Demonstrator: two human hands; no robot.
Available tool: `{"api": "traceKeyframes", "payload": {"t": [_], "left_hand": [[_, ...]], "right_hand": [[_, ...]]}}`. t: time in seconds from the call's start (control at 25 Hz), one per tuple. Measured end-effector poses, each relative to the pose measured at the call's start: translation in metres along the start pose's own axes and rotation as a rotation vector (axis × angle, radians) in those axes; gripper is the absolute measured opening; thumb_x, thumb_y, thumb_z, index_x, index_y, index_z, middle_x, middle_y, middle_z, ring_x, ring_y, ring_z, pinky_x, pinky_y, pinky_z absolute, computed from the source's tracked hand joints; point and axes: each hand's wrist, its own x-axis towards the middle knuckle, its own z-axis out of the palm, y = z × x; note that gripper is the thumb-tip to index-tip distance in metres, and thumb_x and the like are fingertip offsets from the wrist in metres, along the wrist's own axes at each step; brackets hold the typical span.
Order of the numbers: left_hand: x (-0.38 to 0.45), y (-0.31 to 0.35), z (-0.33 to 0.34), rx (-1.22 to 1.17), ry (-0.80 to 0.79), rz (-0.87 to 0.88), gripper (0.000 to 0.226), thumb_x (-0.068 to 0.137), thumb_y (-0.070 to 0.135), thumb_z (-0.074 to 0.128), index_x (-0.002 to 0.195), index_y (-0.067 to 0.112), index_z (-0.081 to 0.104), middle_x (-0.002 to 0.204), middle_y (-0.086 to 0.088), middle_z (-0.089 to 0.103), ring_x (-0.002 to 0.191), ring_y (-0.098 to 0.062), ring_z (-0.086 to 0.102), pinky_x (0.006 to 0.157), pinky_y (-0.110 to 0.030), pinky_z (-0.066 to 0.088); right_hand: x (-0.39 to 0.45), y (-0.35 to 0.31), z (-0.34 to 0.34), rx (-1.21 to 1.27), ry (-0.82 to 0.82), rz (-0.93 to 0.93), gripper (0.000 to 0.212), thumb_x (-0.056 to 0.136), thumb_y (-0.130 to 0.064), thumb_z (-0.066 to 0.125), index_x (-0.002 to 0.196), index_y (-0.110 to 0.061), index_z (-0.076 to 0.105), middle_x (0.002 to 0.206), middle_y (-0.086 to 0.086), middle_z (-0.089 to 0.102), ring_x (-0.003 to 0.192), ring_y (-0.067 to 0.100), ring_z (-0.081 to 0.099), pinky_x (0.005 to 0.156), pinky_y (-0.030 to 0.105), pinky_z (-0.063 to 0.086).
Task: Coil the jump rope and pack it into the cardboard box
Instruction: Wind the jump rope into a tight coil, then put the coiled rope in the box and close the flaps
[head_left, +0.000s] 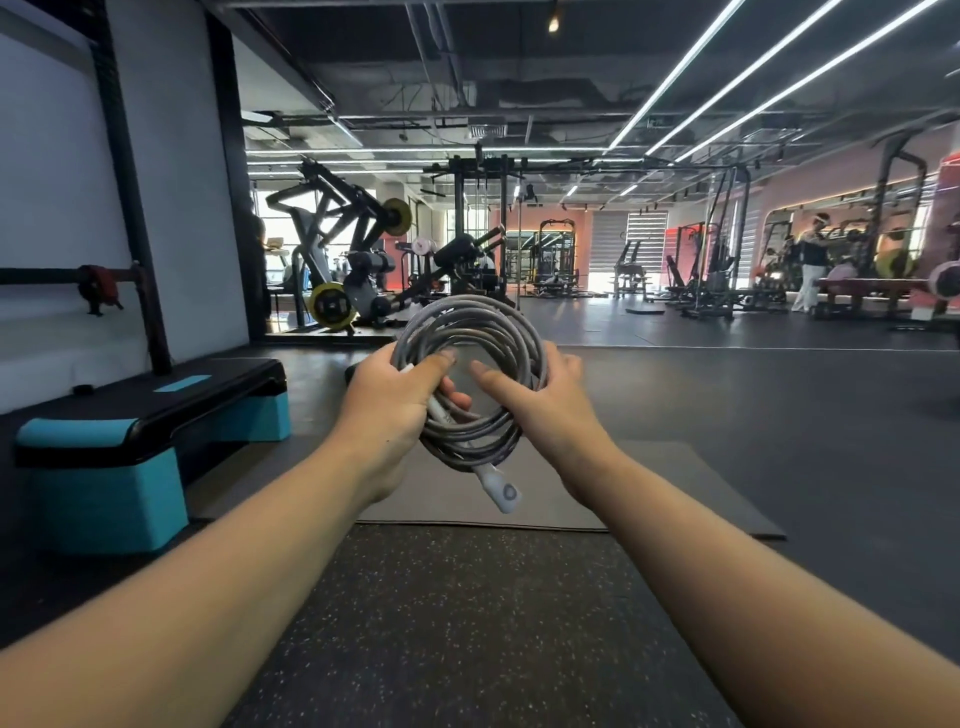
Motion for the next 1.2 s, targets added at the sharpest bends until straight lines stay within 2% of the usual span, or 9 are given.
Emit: {"api": "traceKeyframes", "payload": {"t": [0.08,0.24,0.32,0.4,0.48,0.68,0.84,1.0,1.2], "left_hand": [[-0.001,-0.002,-0.006,-0.022,0.018,0.003,0.008,0.095,0.018,0.065,0.089,0.013,0.064,0.064,-0.001,0.060,0.058,-0.015,0.068,0.071,-0.044,0.060],[0.003,0.018,-0.033,0.040,0.177,0.103,0.023,0.083,0.041,0.077,0.092,0.021,0.071,0.075,0.001,0.074,0.069,-0.018,0.073,0.078,-0.052,0.062],[0.008,0.041,-0.062,0.092,0.327,0.131,0.026,0.079,0.042,0.079,0.095,0.022,0.072,0.081,0.001,0.076,0.071,-0.018,0.073,0.076,-0.052,0.062],[0.009,0.068,-0.100,0.135,0.477,0.118,0.026,0.079,0.038,0.078,0.097,0.021,0.070,0.083,0.000,0.074,0.072,-0.018,0.070,0.075,-0.052,0.061],[0.004,0.101,-0.145,0.148,0.594,0.070,0.025,0.079,0.033,0.079,0.098,0.020,0.070,0.088,-0.002,0.074,0.079,-0.016,0.069,0.080,-0.050,0.060],[-0.042,0.186,-0.260,0.249,0.823,-0.104,0.025,0.084,0.025,0.078,0.106,0.015,0.071,0.098,0.000,0.075,0.090,-0.010,0.070,0.085,-0.035,0.059],[-0.099,0.216,-0.331,0.306,0.998,-0.364,0.028,0.085,0.012,0.074,0.113,0.015,0.068,0.101,0.001,0.074,0.091,-0.009,0.069,0.081,-0.023,0.056],[-0.152,0.189,-0.384,0.321,1.159,-0.678,0.028,0.080,0.001,0.066,0.103,0.018,0.068,0.092,-0.001,0.071,0.071,-0.012,0.064,0.054,-0.018,0.051],[-0.207,0.099,-0.439,0.262,1.245,-0.933,0.034,0.081,0.003,0.065,0.109,0.021,0.066,0.098,0.002,0.071,0.090,-0.020,0.066,0.065,-0.026,0.042]], "right_hand": [[0.001,0.003,0.006,0.118,-0.035,0.057,0.046,0.078,-0.053,0.078,0.115,-0.029,0.063,0.119,0.004,0.068,0.107,0.019,0.069,0.101,0.047,0.055],[0.007,-0.025,0.034,0.201,-0.083,0.000,0.029,0.091,-0.045,0.073,0.110,-0.022,0.072,0.098,-0.004,0.079,0.092,0.013,0.076,0.083,0.034,0.061],[0.013,-0.055,0.067,0.258,-0.116,0.014,0.019,0.095,-0.038,0.071,0.104,-0.021,0.072,0.095,-0.005,0.079,0.092,0.014,0.075,0.085,0.035,0.061],[0.014,-0.093,0.108,0.282,-0.173,0.079,0.009,0.098,-0.032,0.068,0.096,-0.024,0.069,0.080,-0.014,0.073,0.081,0.007,0.069,0.078,0.033,0.056],[0.012,-0.134,0.150,0.287,-0.263,0.167,0.011,0.099,-0.028,0.066,0.088,-0.028,0.065,0.066,-0.019,0.066,0.070,0.003,0.060,0.072,0.028,0.048],[-0.020,-0.232,0.252,0.428,-0.540,0.476,0.011,0.095,-0.012,0.068,0.097,-0.022,0.071,0.076,-0.014,0.067,0.077,0.004,0.062,0.076,0.027,0.050],[-0.067,-0.267,0.323,0.452,-0.769,0.722,0.020,0.092,-0.003,0.067,0.088,-0.022,0.068,0.071,-0.002,0.060,0.066,0.012,0.059,0.064,0.030,0.051],[-0.116,-0.249,0.382,0.224,-0.973,0.766,0.021,0.085,0.002,0.067,0.085,-0.019,0.068,0.077,0.006,0.060,0.079,0.024,0.057,0.073,0.039,0.047],[-0.166,-0.176,0.464,-0.083,-1.150,0.742,0.024,0.079,0.003,0.067,0.086,-0.020,0.068,0.078,0.000,0.063,0.076,0.020,0.058,0.074,0.039,0.047]]}}
